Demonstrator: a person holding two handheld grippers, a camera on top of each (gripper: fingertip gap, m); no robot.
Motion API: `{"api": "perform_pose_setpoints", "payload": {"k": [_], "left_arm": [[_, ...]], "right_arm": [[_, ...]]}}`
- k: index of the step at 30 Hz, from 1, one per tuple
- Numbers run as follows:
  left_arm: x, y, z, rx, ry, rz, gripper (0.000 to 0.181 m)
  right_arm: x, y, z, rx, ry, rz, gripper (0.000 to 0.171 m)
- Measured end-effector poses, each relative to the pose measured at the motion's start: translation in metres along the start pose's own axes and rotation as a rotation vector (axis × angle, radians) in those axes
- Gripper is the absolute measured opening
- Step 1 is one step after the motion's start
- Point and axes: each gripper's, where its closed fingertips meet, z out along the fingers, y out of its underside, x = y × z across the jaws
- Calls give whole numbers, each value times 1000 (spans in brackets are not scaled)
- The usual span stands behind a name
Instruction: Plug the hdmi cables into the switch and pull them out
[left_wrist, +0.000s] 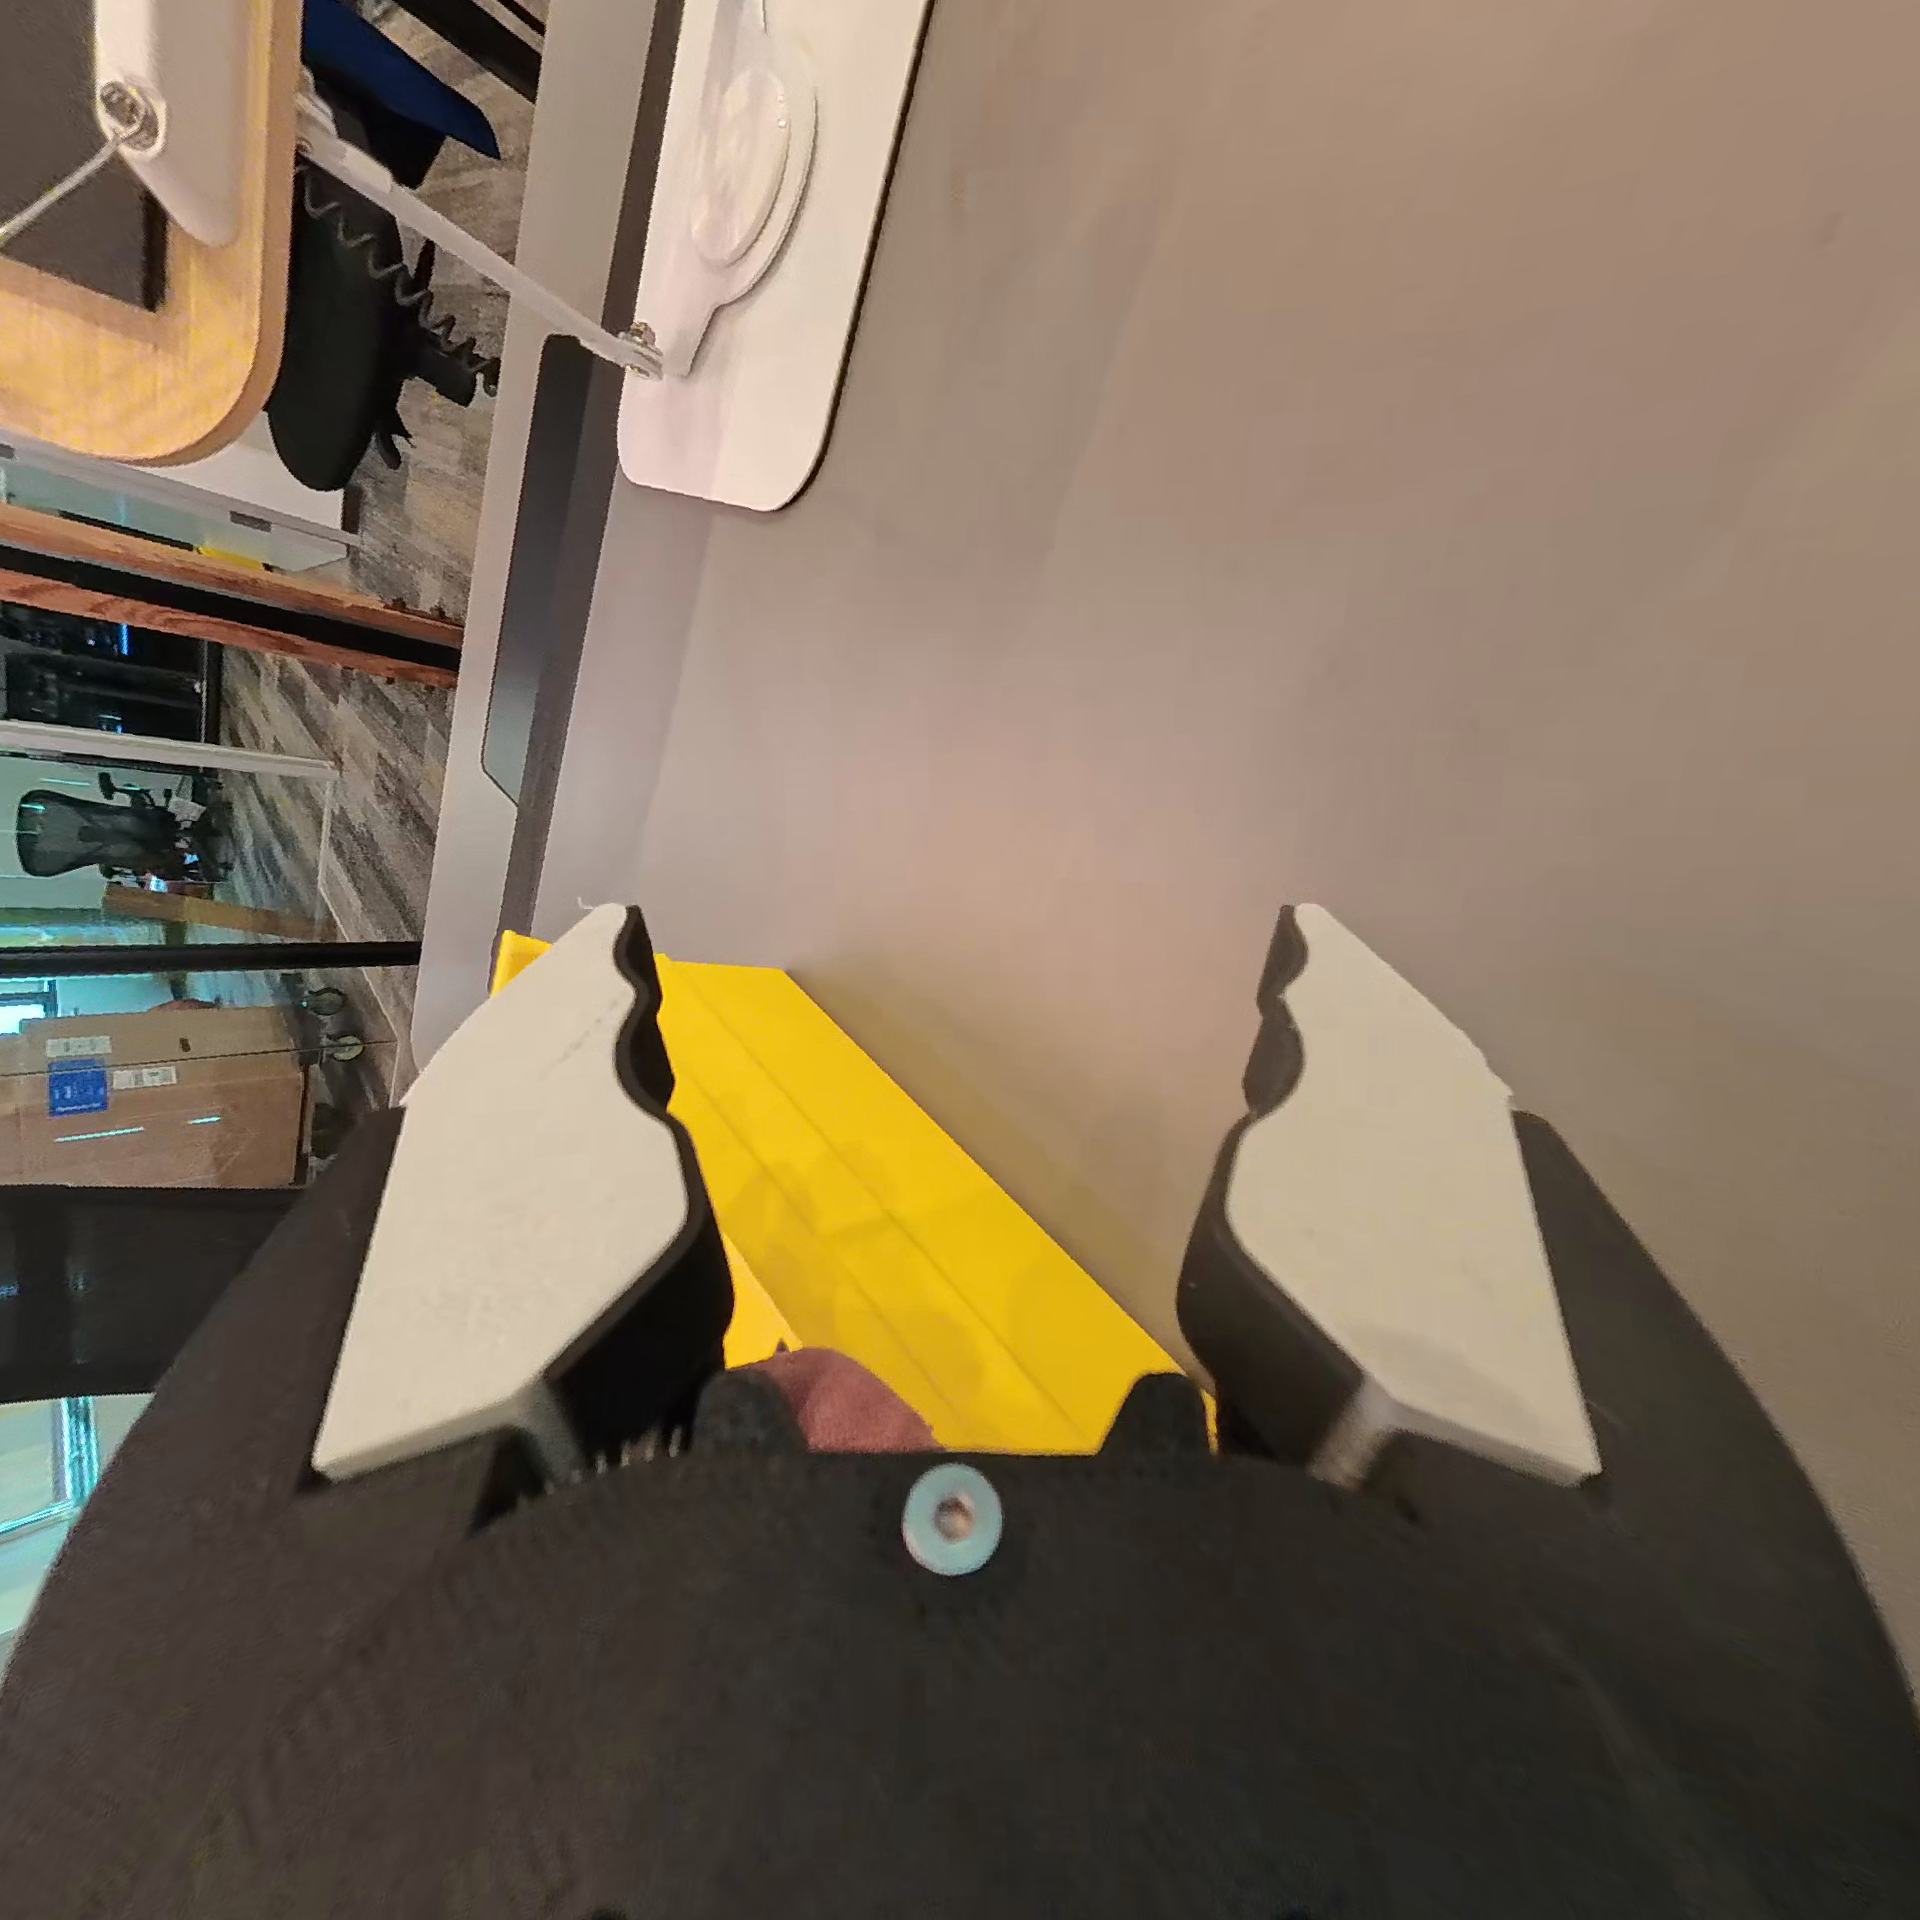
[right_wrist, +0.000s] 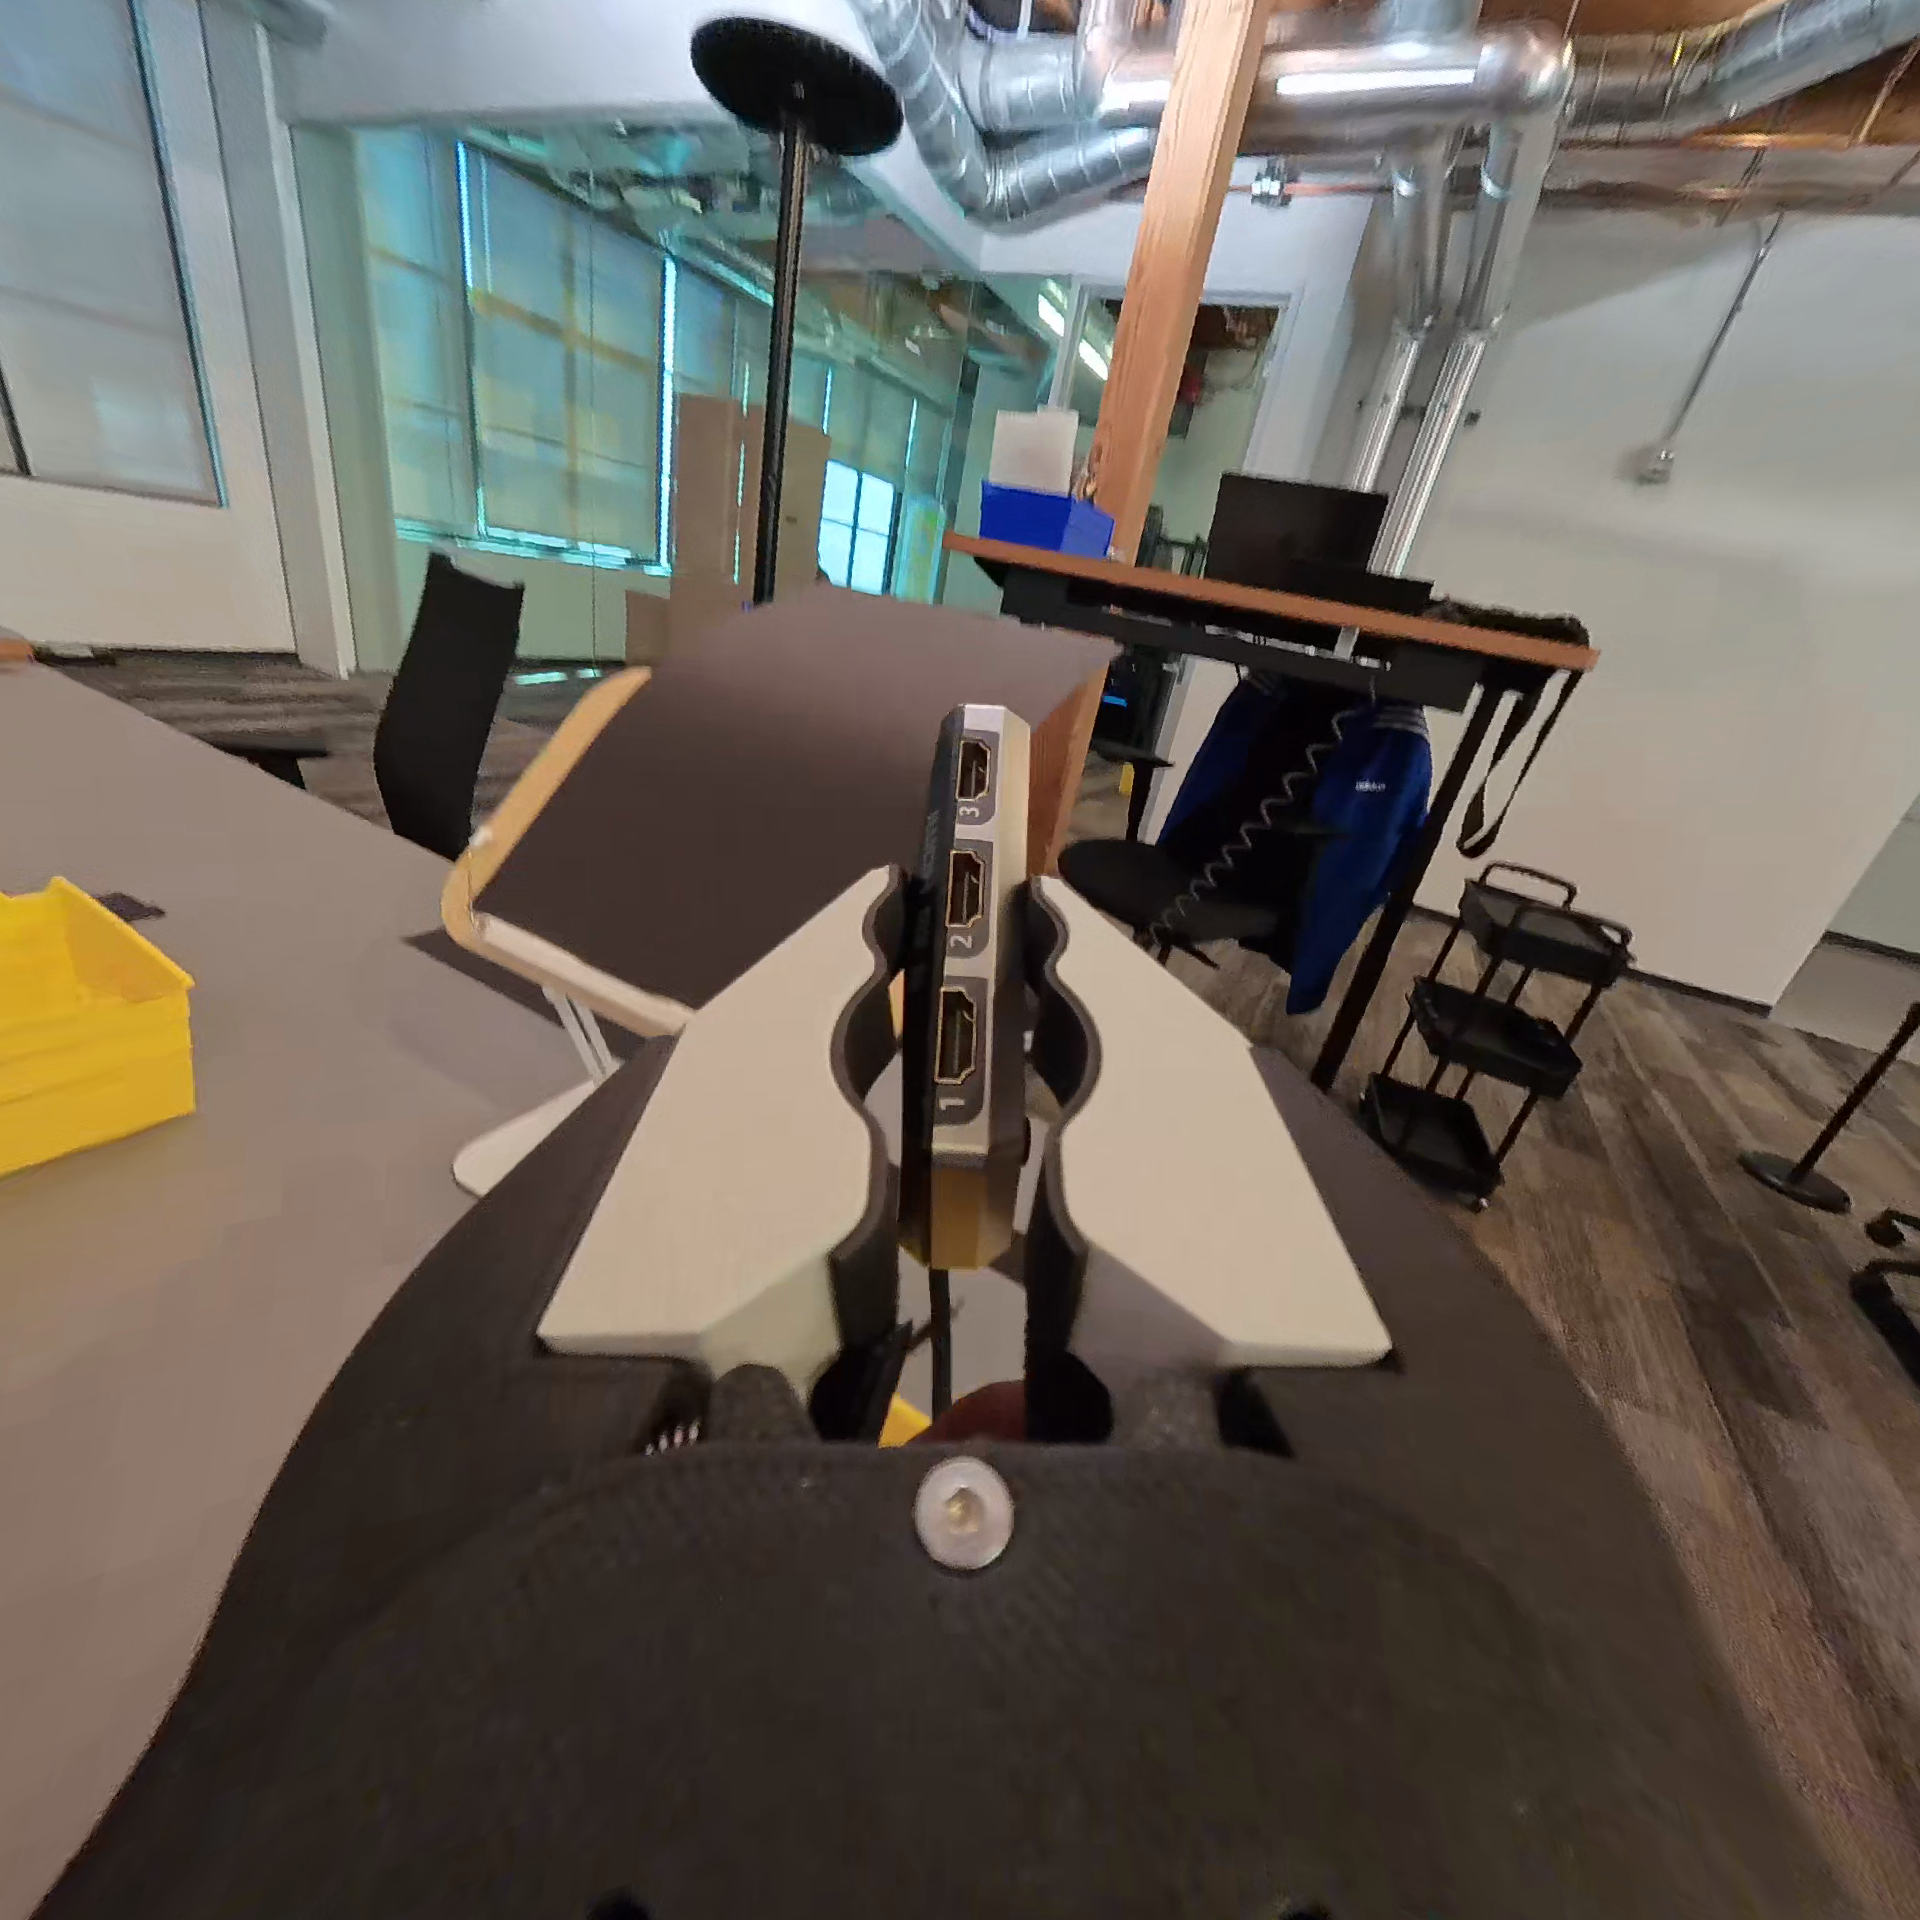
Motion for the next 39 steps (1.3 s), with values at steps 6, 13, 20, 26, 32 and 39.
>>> {"api": "perform_pose_setpoints", "payload": {"k": [6, 13, 20, 26, 32, 39], "left_arm": [[0, 0, 0, 2, -4, 6, 108], [-4, 7, -2, 0, -7, -6, 108], [-2, 2, -1, -5, -8, 6, 108], [0, 1, 0, -14, -1, 9, 108], [3, 5, -2, -22, 7, 16, 108], [0, 9, -3, -33, 5, 10, 108]], "right_arm": [[-12, -8, 23, 49, -84, 80, 18], [-16, 113, 4, -214, -80, 168, 18], [-19, 204, -21, -561, -92, 165, 19], [-20, 235, -32, -840, -129, 122, 19], [17, 288, -60, -1267, -4, -152, 36], [27, 316, -77, -1441, 5, -440, 59]]}}
